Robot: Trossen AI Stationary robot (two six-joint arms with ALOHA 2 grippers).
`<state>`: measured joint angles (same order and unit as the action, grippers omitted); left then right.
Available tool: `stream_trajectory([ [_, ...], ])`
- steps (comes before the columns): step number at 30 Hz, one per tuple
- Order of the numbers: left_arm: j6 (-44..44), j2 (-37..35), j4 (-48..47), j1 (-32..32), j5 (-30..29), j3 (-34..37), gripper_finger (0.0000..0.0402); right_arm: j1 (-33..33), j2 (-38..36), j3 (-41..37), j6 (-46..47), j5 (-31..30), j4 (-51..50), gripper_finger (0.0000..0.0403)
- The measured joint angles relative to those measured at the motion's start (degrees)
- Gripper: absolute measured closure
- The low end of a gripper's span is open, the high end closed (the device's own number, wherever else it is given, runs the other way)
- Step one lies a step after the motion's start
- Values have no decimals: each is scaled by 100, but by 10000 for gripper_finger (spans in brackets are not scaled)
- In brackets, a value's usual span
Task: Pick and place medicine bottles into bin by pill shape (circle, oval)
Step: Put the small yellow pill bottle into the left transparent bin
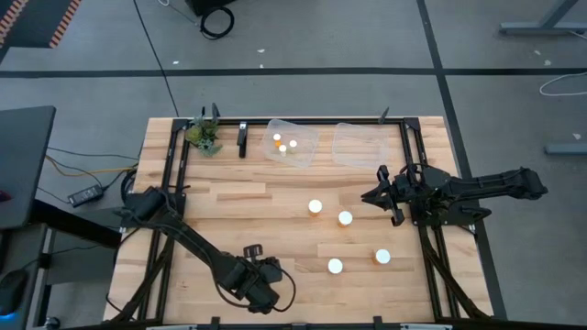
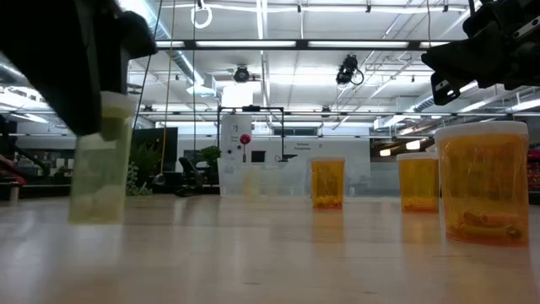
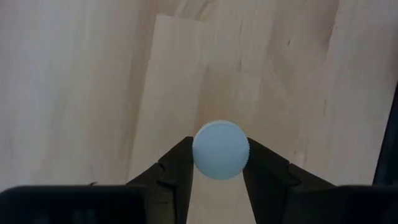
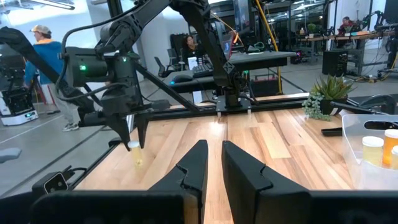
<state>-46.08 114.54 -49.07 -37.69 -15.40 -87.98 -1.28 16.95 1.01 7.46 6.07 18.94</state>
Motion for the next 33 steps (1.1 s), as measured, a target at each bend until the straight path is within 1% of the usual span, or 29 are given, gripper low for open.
stream_trajectory([
  [5, 386, -4, -210, 141, -1, -194, 269, 0, 0, -1, 0, 2, -1, 349],
  [21, 1688, -11, -719, 687, 0, -809, 272, 0, 0, -1, 0, 1, -1, 349],
  [33, 2579, -11, -827, 1115, 0, -971, 272, 0, -2, 0, 0, 2, 0, 349],
])
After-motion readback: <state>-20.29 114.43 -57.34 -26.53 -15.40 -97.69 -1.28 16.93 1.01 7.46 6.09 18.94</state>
